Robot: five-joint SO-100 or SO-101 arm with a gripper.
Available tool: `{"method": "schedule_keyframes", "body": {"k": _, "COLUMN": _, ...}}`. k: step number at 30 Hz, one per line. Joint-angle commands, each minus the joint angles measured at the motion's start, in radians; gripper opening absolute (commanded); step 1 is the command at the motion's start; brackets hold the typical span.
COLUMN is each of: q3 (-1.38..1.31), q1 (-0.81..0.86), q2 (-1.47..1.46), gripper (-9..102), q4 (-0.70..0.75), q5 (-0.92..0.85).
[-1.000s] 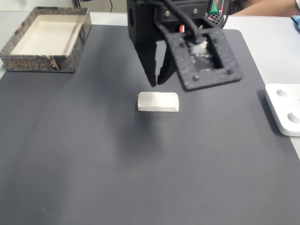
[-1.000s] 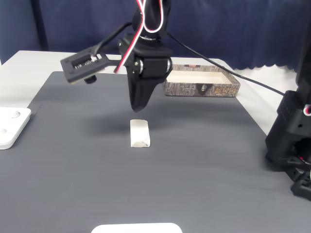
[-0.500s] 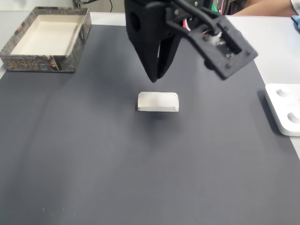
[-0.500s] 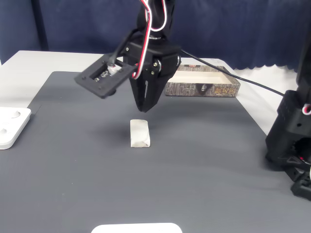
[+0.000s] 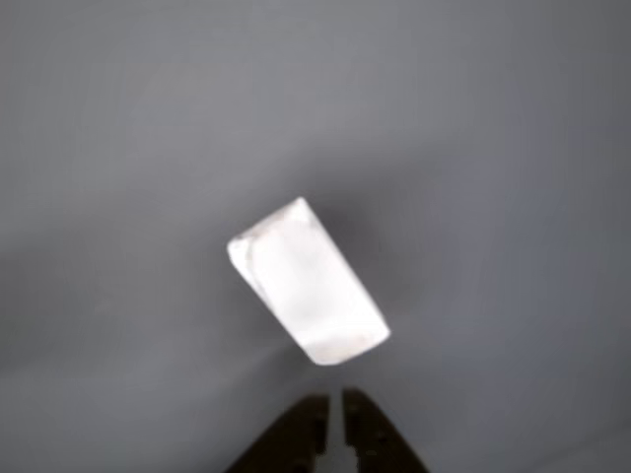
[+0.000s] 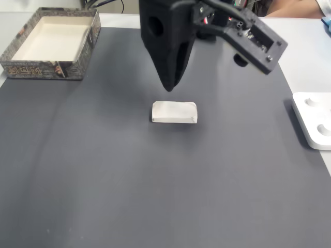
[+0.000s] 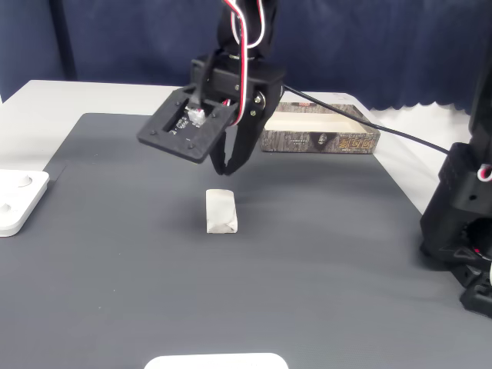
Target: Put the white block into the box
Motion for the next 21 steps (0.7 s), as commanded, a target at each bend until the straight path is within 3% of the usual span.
{"method": "schedule_keyframes", "body": {"k": 1, "q3": -0.078, "q1": 0.023, "q2": 0.077, "gripper": -1, "q4": 0.009, "q5": 0.097}}
{"method": "schedule_keyframes", "body": {"k": 10, "q3": -0.109, "q1": 0.025, "q2": 0.058, "gripper": -1, "q4": 0.006, "q5": 0.296}}
{"method": "schedule_keyframes", "body": {"k": 21, "q3": -0.121, "q1": 0.021, "q2": 0.031, "gripper": 0, "q4": -0.023, "q5": 0.344}}
